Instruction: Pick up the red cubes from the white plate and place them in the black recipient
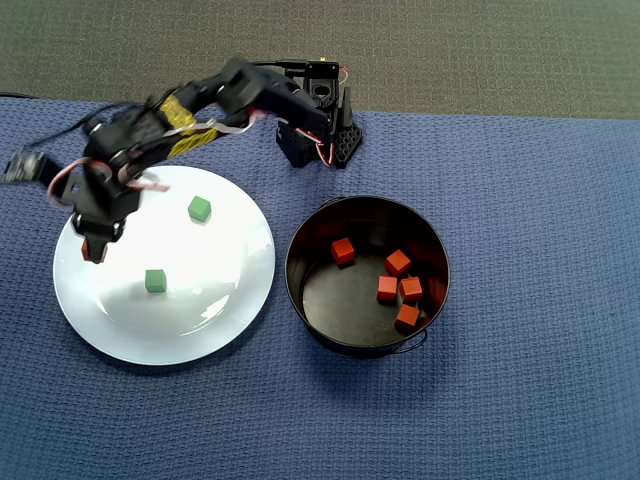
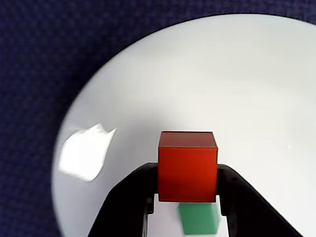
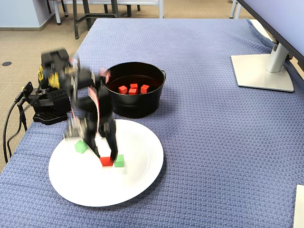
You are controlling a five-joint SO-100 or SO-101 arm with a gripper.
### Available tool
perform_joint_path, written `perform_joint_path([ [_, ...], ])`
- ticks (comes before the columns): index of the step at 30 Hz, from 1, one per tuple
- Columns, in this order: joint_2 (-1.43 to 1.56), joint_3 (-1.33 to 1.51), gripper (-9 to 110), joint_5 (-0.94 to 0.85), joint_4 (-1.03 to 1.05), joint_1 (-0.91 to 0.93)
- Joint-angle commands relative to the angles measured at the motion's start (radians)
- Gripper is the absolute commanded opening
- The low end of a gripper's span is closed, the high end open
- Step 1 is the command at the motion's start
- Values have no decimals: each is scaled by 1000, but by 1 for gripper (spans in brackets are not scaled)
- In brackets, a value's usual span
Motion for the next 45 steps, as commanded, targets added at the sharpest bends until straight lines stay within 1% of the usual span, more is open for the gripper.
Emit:
perform_joint_path([
  [1, 337, 124, 0, 219, -3, -140],
  [5, 515, 285, 0, 380, 18, -311],
  [10, 749, 568, 0, 511, -34, -592],
  [14, 914, 816, 0, 589, -114, -828],
  [15, 951, 871, 0, 581, -121, -888],
  [16, 985, 922, 1, 535, -118, -951],
  [17, 1023, 980, 10, 494, -117, -1002],
  [18, 1063, 1040, 27, 449, -130, -1039],
  [19, 1098, 1089, 41, 417, -156, -1046],
  [20, 1126, 1118, 44, 413, -193, -1019],
  [22, 1152, 1131, 44, 431, -264, -904],
  [25, 1160, 1114, 40, 460, -291, -715],
  [28, 1209, 1190, 27, 466, -342, -538],
  [33, 1296, 1437, 12, 439, -522, -327],
  [35, 1365, 1582, 8, 434, -600, -293],
  [37, 1439, 1704, 5, 437, -634, -287],
  [39, 1514, 1792, 0, 454, -623, -305],
  [45, 1678, 2008, 0, 486, -558, -436],
])
